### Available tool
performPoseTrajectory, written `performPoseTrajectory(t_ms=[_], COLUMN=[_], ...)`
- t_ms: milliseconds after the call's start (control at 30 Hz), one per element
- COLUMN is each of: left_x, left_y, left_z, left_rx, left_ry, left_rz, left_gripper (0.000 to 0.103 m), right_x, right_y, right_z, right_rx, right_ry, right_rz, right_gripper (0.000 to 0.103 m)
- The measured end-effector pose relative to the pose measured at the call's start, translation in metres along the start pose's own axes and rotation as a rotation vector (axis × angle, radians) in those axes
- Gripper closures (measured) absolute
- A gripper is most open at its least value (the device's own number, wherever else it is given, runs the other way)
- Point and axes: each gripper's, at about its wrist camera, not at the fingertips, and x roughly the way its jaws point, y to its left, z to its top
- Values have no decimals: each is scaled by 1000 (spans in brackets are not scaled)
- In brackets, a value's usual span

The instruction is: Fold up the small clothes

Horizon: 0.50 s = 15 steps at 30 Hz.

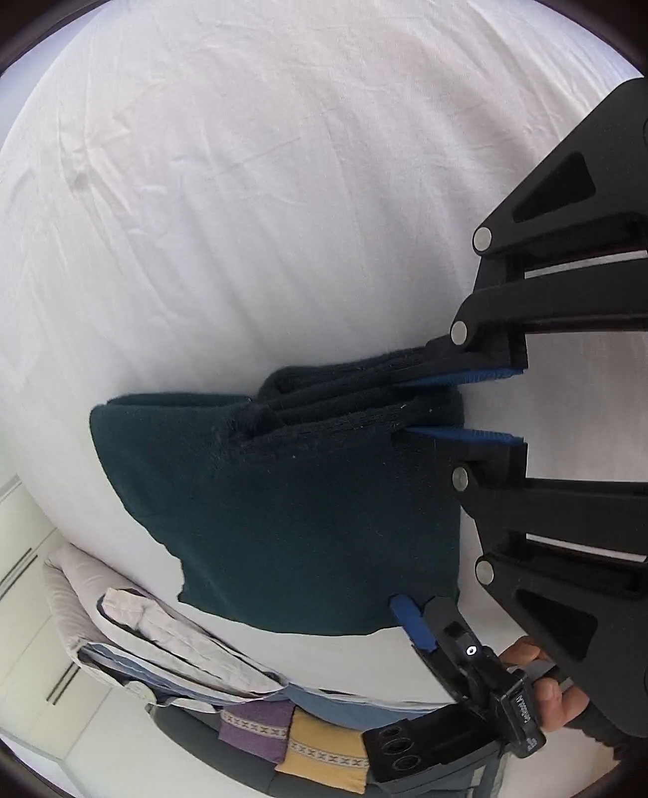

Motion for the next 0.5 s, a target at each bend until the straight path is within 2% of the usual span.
performPoseTrajectory(t_ms=[133,233,300,367,433,500], left_x=[-17,-23,-25,-26,-23,-18], left_y=[0,4,10,16,18,15], left_z=[8,21,31,42,55,69], left_rx=[-3,0,-1,-6,-7,14], left_ry=[-64,-89,-103,-118,-133,-151], left_rz=[-5,13,27,44,66,100], left_gripper=[29,29,29,29,29,29], right_x=[8,10,-10,-35,-45,-40], right_y=[-15,-23,-27,-26,-11,10], right_z=[0,9,13,21,36,51], right_rx=[24,74,91,94,73,16], right_ry=[5,-24,-89,-174,-220,-204], right_rz=[20,24,-16,-38,51,134], right_gripper=[94,94,93,88,88,88])
